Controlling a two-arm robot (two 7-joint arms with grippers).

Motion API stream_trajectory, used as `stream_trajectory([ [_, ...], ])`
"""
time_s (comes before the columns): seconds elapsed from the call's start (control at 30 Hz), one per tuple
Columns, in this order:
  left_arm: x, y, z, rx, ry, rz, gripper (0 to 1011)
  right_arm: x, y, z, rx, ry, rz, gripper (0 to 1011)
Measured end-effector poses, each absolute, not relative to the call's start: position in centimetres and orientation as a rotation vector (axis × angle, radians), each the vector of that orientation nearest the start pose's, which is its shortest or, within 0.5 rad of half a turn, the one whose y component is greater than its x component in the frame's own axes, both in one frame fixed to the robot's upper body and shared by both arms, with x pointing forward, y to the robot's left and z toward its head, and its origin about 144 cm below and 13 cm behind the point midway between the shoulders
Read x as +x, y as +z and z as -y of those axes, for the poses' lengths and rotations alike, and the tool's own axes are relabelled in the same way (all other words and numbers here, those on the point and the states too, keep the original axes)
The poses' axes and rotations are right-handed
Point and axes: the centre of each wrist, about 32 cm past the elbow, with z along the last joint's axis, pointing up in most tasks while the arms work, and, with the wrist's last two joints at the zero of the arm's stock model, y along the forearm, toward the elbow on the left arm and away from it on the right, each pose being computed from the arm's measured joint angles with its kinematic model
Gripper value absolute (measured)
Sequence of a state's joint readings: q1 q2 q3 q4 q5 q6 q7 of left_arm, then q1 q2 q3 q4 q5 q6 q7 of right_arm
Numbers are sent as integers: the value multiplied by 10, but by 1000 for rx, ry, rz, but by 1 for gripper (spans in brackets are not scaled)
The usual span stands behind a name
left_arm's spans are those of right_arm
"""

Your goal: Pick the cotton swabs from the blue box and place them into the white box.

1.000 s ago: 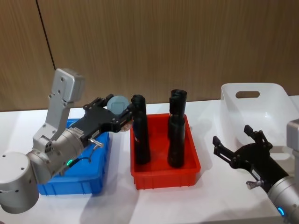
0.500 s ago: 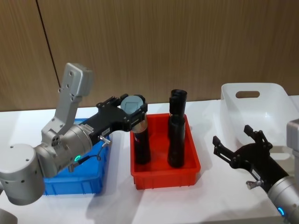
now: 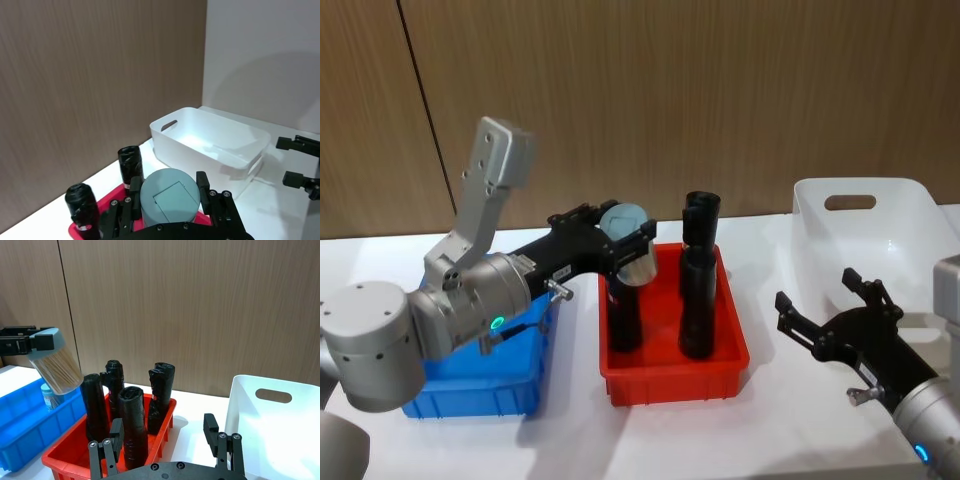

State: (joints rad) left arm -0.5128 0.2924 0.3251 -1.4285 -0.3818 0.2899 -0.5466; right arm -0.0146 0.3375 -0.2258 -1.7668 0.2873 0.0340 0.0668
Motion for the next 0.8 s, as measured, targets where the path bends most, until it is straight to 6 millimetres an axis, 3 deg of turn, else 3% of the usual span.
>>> stream_trajectory([
  [0.8,598,1296,-211,63,630,-37,669,443,1189,237,26,-1229,75,1002],
])
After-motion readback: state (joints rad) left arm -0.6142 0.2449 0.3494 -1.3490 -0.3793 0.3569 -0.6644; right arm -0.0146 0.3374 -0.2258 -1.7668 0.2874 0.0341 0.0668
